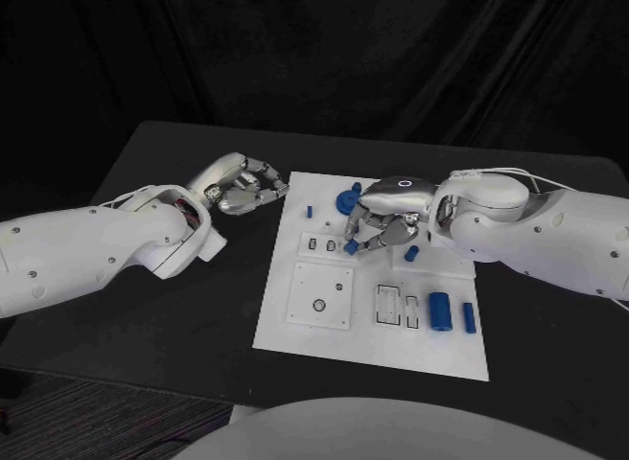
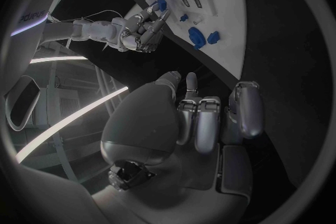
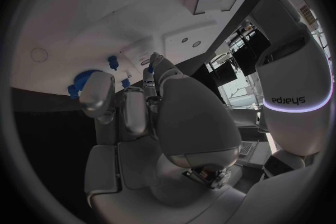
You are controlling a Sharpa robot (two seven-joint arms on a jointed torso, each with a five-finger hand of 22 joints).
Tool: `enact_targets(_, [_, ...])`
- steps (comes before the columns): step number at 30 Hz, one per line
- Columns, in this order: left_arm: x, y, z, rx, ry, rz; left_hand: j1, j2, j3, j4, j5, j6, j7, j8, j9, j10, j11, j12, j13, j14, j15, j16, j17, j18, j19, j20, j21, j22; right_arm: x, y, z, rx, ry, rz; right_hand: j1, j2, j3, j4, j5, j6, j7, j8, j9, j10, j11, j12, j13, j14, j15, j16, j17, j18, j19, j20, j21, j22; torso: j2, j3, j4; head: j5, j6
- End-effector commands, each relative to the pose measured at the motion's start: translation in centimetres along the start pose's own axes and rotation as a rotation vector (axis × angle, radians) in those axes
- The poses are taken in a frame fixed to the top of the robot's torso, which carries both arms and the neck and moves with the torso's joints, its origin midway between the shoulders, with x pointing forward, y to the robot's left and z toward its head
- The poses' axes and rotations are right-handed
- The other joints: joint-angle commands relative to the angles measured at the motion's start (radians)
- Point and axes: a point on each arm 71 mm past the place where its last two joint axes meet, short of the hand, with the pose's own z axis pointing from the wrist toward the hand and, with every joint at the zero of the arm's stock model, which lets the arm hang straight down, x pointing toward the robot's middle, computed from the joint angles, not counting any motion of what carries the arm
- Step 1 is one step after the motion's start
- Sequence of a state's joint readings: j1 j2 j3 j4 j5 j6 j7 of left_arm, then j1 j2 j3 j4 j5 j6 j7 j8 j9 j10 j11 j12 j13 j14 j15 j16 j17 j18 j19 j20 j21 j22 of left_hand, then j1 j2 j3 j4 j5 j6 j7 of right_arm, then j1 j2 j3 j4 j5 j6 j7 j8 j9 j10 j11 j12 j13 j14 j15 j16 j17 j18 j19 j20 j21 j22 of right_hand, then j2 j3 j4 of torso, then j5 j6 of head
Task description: Assemble the parts on the task board
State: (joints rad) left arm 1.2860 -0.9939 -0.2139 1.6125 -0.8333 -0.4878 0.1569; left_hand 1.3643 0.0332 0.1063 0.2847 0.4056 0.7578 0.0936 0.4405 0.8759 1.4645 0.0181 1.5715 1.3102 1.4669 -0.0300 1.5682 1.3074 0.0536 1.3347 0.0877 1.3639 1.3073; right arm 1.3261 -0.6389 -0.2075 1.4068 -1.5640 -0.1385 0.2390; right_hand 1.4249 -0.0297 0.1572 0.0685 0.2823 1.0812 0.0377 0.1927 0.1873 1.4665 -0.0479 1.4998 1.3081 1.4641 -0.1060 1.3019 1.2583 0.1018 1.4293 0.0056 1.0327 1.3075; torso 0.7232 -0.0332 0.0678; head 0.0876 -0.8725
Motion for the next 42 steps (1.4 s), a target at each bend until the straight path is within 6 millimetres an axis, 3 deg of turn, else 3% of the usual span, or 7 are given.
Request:
enact_targets(1, [0.5,-0.5,0.0,0.062,0.048,-0.016,-0.017,-0.005,-0.007,0.005,-0.015,0.006,0.005,-0.014,-0.02,0.099,0.01,-0.006,0.254,0.104,0.01,0.003,0.263,0.02,-0.011,0.003,-0.01,0.074,-0.6,-0.4,-0.4,0.027,-0.104,0.166,-0.008,0.005,0.005,0.002,0.006,0.02,0.011,0.008,0.105,0.026,0.007,0.006,0.141,0.041,0.007,0.005,0.001,-0.011,0.001,0.007,-0.003,0.142,0.0,-0.0002,-0.0008,-0.002,0.0])
enact_targets(7, [1.2,-0.8,0.2,0.079,0.106,-0.076,-0.087,0.002,-0.056,0.006,-0.074,0.03,0.022,-0.097,-0.134,0.061,0.027,-0.031,0.221,0.104,0.026,0.003,0.263,0.025,-0.034,0.018,-0.034,0.068,-0.9,-1.2,-1.4,0.062,-0.167,0.245,-0.015,0.002,0.005,0.004,0.017,0.022,0.013,0.007,0.111,0.026,0.014,0.006,0.142,0.041,0.012,0.003,-0.001,-0.012,0.001,0.01,-0.002,0.143,-0.001,-0.0004,-0.0032,-0.005,0.0])
enact_targets(10, [1.7,-1.0,0.5,0.079,0.137,-0.102,-0.124,0.009,-0.094,0.005,-0.136,0.039,0.032,-0.146,-0.198,0.049,0.038,-0.038,0.212,0.104,0.036,0.003,0.263,0.027,-0.044,0.028,-0.045,0.068,-1.1,-1.4,-1.8,0.072,-0.195,0.253,-0.018,0.002,0.004,0.005,0.017,0.023,0.012,0.007,0.113,0.026,0.016,0.006,0.141,0.041,0.013,0.003,-0.001,-0.011,0.001,0.011,-0.004,0.142,0.0,0.0003,-0.0042,-0.007,0.0])
enact_targets(21, [4.1,-1.9,1.7,0.077,0.265,-0.158,-0.243,0.036,-0.251,0.007,-0.327,0.14,0.023,-0.168,-0.294,0.049,0.032,-0.038,0.212,0.104,0.034,0.003,0.263,0.03,-0.046,0.029,-0.058,0.082,-1.4,-1.8,-2.4,0.085,-0.25,0.253,-0.019,0.0,0.004,0.005,0.014,0.029,0.012,0.009,0.116,0.027,0.02,0.006,0.141,0.042,0.016,0.004,-0.001,-0.012,0.001,0.013,-0.003,0.142,0.0,0.0008,-0.0031,-0.026,0.0])
enact_targets(27, [5.3,-2.6,2.3,0.095,0.307,-0.171,-0.236,0.041,-0.263,0.004,-0.327,0.149,0.021,-0.169,-0.301,0.046,0.03,-0.039,0.21,0.104,0.033,0.003,0.263,0.03,-0.049,0.028,-0.062,0.083,-1.4,-1.7,-2.4,0.083,-0.258,0.252,-0.019,0.0,0.005,0.005,0.013,0.03,0.012,0.009,0.117,0.028,0.021,0.007,0.143,0.043,0.017,0.006,0.002,-0.012,0.001,0.014,-0.003,0.142,-0.001,-0.0001,-0.0067,-0.027,0.0])
enact_targets(33, [6.3,-2.9,2.9,0.104,0.332,-0.176,-0.159,0.057,-0.272,-0.003,-0.246,0.143,0.025,-0.192,-0.331,0.024,0.033,-0.053,0.192,0.104,0.034,0.003,0.263,0.033,-0.059,0.028,-0.077,0.084,-1.4,-1.8,-2.4,0.084,-0.255,0.253,-0.019,0.0,0.005,0.004,0.009,0.032,0.012,0.009,0.119,0.028,0.021,0.007,0.142,0.043,0.018,0.006,0.002,-0.011,0.001,0.014,-0.003,0.142,0.0,0.0012,-0.0028,-0.035,0.0])
enact_targets(42, [7.1,-3.0,3.4,0.099,0.359,-0.179,-0.122,0.069,-0.277,-0.004,-0.213,0.14,0.029,-0.208,-0.351,0.01,0.037,-0.062,0.182,0.104,0.038,0.003,0.263,0.035,-0.068,0.031,-0.089,0.085,-1.4,-1.6,-2.3,0.081,-0.253,0.254,-0.019,0.0,0.006,0.004,0.007,0.033,0.012,0.009,0.12,0.029,0.022,0.008,0.144,0.044,0.018,0.008,0.004,-0.011,0.002,0.015,-0.004,0.142,-0.001,0.0018,-0.0017,-0.04,0.0])
